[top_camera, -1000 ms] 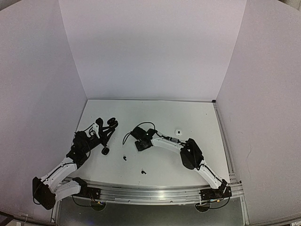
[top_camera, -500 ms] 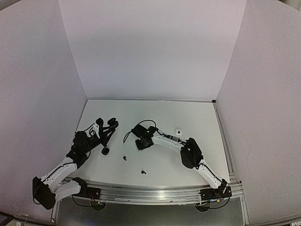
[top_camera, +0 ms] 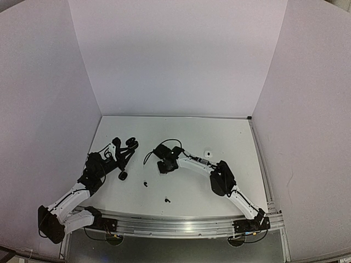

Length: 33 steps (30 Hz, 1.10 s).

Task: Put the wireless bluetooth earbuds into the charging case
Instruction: Pick up the left earbud from the center of the board.

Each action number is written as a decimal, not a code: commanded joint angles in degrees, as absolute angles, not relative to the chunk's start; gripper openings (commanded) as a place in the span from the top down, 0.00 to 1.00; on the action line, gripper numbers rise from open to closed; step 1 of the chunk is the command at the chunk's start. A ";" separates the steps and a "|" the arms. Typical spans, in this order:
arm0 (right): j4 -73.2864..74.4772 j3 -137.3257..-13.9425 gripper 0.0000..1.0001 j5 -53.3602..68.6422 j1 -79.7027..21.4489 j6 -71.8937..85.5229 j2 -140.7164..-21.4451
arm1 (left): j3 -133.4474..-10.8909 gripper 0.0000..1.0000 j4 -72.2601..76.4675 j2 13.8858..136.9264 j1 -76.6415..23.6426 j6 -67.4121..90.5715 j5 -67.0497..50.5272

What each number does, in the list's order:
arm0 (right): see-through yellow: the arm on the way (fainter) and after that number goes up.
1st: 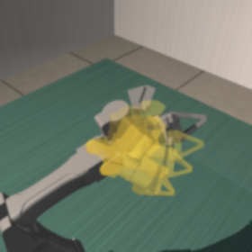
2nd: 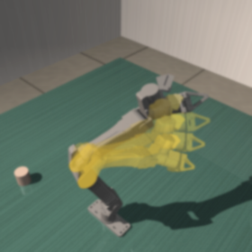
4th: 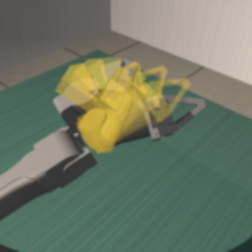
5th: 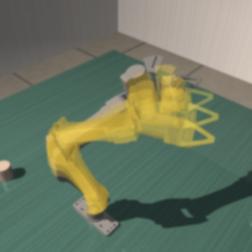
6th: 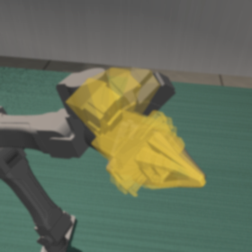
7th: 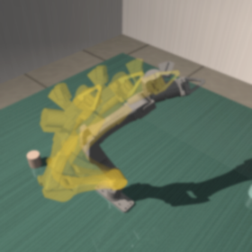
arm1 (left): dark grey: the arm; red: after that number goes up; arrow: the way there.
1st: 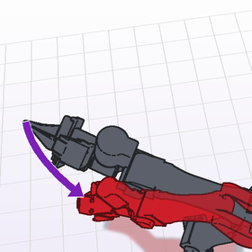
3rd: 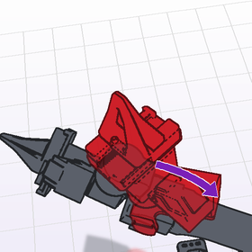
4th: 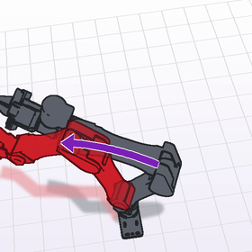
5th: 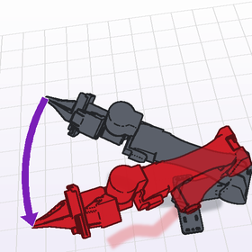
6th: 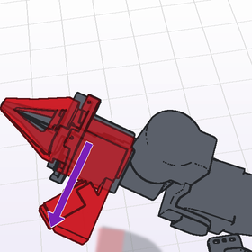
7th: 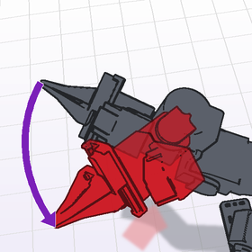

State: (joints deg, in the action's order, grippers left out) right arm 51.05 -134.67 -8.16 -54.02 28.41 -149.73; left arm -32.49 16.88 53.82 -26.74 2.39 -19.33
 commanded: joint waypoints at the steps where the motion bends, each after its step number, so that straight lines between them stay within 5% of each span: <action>1: 53.00 -133.68 0.87 -8.27 -53.73 29.14 -150.96 | -34.10 1.00 18.19 53.75 -26.98 1.58 -19.78; 6: 53.00 -133.79 1.00 -8.19 -53.77 29.27 -150.71 | -34.10 1.00 18.19 53.79 -26.98 1.58 -19.78; 25: 49.92 -139.89 1.00 -15.00 -53.42 30.75 -137.17 | -33.58 1.00 19.64 53.07 -26.98 0.72 -18.73; 33: 21.51 -130.44 1.00 -23.07 -57.23 21.08 -120.23 | -34.10 1.00 26.53 52.54 -26.98 0.12 -16.99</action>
